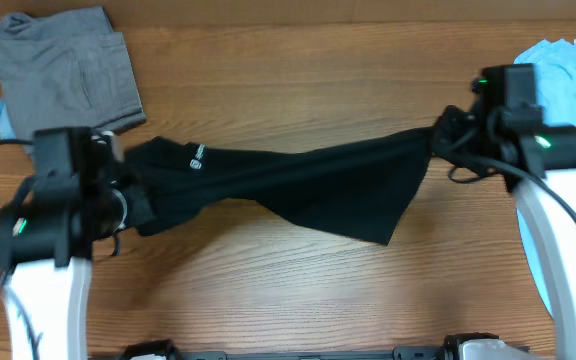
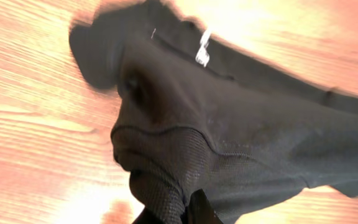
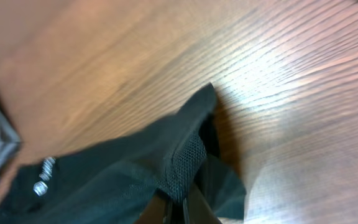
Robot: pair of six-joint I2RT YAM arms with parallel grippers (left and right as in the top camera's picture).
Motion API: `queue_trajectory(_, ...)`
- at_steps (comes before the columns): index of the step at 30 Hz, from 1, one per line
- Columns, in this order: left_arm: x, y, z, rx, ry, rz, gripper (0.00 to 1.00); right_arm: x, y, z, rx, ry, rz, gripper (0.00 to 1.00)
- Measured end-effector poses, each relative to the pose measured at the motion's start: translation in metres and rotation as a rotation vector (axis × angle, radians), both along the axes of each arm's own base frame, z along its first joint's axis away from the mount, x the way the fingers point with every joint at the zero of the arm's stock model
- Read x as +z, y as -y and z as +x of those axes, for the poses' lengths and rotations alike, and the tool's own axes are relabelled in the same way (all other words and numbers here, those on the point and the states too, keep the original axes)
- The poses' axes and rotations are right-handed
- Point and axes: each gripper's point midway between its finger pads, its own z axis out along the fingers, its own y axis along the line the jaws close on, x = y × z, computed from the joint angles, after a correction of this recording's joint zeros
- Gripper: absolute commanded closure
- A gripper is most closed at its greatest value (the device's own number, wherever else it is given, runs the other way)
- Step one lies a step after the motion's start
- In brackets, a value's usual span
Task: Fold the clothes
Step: 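Lift the polo with both grippers and fling it flat onto the table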
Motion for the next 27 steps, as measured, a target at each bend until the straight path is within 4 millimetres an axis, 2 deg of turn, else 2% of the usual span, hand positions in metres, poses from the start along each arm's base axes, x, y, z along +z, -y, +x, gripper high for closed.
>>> queue_trajectory(4,0.067,0.003,-0.028,0.01,0.147,0.012,0.96,0.069,0.005,-0.037,-0.015,0.143,-0.002,0.96)
queue_trajectory(6,0.093,0.005,-0.041,0.015,0.198,0.014,0.96,0.092,0.007,-0.048,-0.018,0.195,-0.004,0.96)
queue_trajectory(8,0.137,0.007,-0.059,0.017,0.302,0.023,0.96,0.123,0.009,-0.065,-0.024,0.264,-0.004,0.96)
queue_trajectory(13,0.218,0.012,-0.11,0.02,0.556,0.055,0.96,0.193,0.012,-0.11,-0.037,0.416,0.016,0.96)
queue_trajectory(15,0.242,0.013,-0.128,0.024,0.657,0.07,0.96,0.213,0.013,-0.121,-0.042,0.473,0.025,0.96)
queue_trajectory(16,0.254,0.014,-0.138,0.025,0.712,0.077,0.96,0.231,0.014,-0.129,-0.051,0.529,0.032,0.96)
queue_trajectory(18,0.266,0.014,-0.144,0.033,0.765,0.085,0.96,0.252,0.018,-0.138,-0.076,0.596,0.038,0.96)
queue_trajectory(21,0.277,0.011,-0.137,0.046,0.804,0.095,0.96,0.291,0.028,-0.146,-0.139,0.74,0.042,0.96)
queue_trajectory(23,0.279,0.008,-0.122,0.049,0.792,0.096,0.96,0.299,0.032,-0.145,-0.164,0.769,0.039,0.96)
queue_trajectory(24,0.28,0.006,-0.106,0.05,0.778,0.096,0.96,0.3,0.032,-0.143,-0.168,0.771,0.039,0.96)
queue_trajectory(26,0.273,0.0,-0.057,0.05,0.704,0.089,0.96,0.296,0.034,-0.124,-0.183,0.743,0.033,0.96)
queue_trajectory(27,0.265,-0.003,-0.034,0.049,0.656,0.084,0.96,0.29,0.033,-0.108,-0.185,0.711,0.028,0.96)
